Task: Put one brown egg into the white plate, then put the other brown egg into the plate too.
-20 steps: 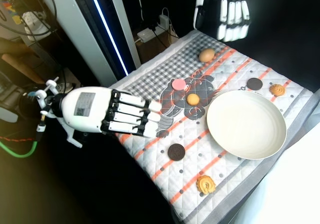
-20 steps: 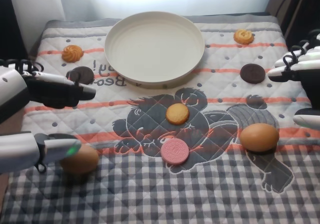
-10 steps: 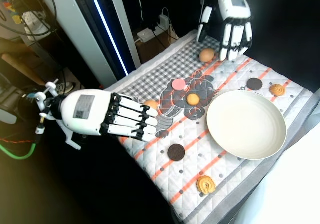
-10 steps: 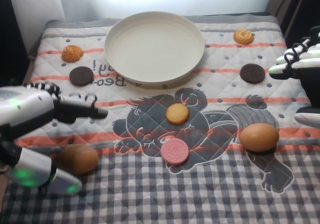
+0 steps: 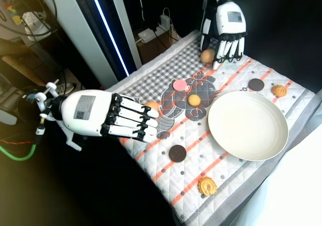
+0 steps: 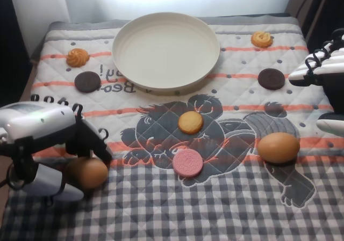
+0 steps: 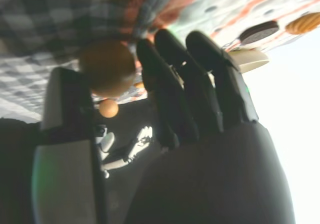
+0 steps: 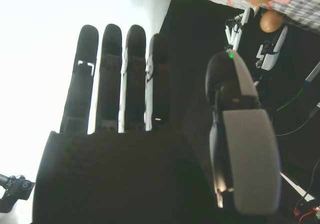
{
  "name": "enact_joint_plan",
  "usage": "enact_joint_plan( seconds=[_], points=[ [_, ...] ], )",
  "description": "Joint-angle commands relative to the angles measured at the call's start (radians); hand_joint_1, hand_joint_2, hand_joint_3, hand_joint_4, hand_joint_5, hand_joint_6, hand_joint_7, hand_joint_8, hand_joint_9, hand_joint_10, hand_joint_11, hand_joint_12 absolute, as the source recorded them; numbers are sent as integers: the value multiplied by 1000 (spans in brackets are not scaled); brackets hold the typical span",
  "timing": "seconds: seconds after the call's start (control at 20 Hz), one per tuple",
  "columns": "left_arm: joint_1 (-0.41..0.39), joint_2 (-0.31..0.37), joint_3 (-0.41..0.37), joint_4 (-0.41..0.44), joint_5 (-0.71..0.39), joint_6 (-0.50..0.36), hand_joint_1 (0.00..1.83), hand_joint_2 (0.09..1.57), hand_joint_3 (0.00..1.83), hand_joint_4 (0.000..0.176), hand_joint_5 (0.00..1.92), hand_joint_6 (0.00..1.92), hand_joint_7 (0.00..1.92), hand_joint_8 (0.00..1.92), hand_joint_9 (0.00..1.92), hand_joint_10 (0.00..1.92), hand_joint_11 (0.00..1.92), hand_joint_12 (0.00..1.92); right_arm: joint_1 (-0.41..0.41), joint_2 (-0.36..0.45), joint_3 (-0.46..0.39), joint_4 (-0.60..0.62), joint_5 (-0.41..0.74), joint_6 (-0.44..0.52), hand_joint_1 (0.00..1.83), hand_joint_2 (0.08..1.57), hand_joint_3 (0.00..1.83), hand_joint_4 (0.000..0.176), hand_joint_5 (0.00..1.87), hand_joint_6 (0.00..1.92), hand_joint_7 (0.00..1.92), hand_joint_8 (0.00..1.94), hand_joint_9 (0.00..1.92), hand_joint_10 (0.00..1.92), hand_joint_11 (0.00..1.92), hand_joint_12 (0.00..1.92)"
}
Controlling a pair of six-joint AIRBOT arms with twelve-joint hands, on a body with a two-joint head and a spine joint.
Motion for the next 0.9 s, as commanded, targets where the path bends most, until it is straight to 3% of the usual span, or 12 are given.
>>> enact_joint_plan(
  seconds=[0.0,0.05,0.15,0.2,0.25,0.3,0.35,0.55,0.65,0.7,0.85],
  points=[
    [-8,-5,6,3,-73,-1,1208,971,0,40,873,0,650,979,442,1489,228,1919,7,2,6,27,118,3,608,1223,1,0,633,6,682,9,566,7,228,797],
    [-8,-10,11,3,-67,-1,1208,968,0,39,865,1,637,986,457,1474,248,1904,7,2,6,27,118,3,607,1222,0,0,642,9,689,11,574,10,230,801],
    [-8,-16,19,-6,-60,-1,1182,983,1,0,944,9,679,976,510,1447,288,1871,7,2,6,27,118,3,609,1234,3,0,652,7,703,8,583,8,231,817],
    [-9,-18,23,-13,-60,-1,1182,983,1,0,944,9,679,976,510,1447,288,1871,7,2,6,27,118,3,609,1234,3,0,652,7,703,8,583,8,231,817],
    [-12,-21,31,-29,-72,0,1256,1124,1,0,991,714,913,1278,666,1437,485,1793,7,2,6,27,118,3,620,1237,3,0,656,6,707,7,587,8,239,824],
    [-16,-21,34,-39,-89,0,1256,1124,1,0,991,714,913,1278,666,1437,485,1793,7,2,6,27,118,3,620,1237,3,0,656,6,707,7,587,8,239,824],
    [-29,-21,43,-51,-121,0,1251,1160,0,0,992,673,834,1465,732,1457,701,1564,7,2,6,27,118,3,628,1241,4,0,658,5,705,4,584,5,233,822],
    [-149,-61,105,-56,-168,4,1256,1134,0,0,1098,521,853,1423,792,1476,727,1648,7,-1,11,27,118,3,656,1246,2,0,657,3,703,2,588,4,236,815],
    [-248,-123,173,-71,-142,57,1249,1148,1,0,1053,597,835,1451,753,1512,670,1723,7,-5,14,27,118,3,677,1241,0,0,656,1,700,0,585,2,244,805],
    [-319,-182,229,-109,-100,147,1247,1155,0,0,998,685,852,1432,741,1430,650,1708,7,-6,15,27,118,3,660,1238,0,0,661,2,707,2,591,3,264,807],
    [-394,-304,372,-196,-27,207,1238,1172,1,0,899,858,866,1412,746,1301,612,1589,7,-16,27,23,118,3,659,1245,2,0,653,0,704,0,589,1,265,806]
  ],
)
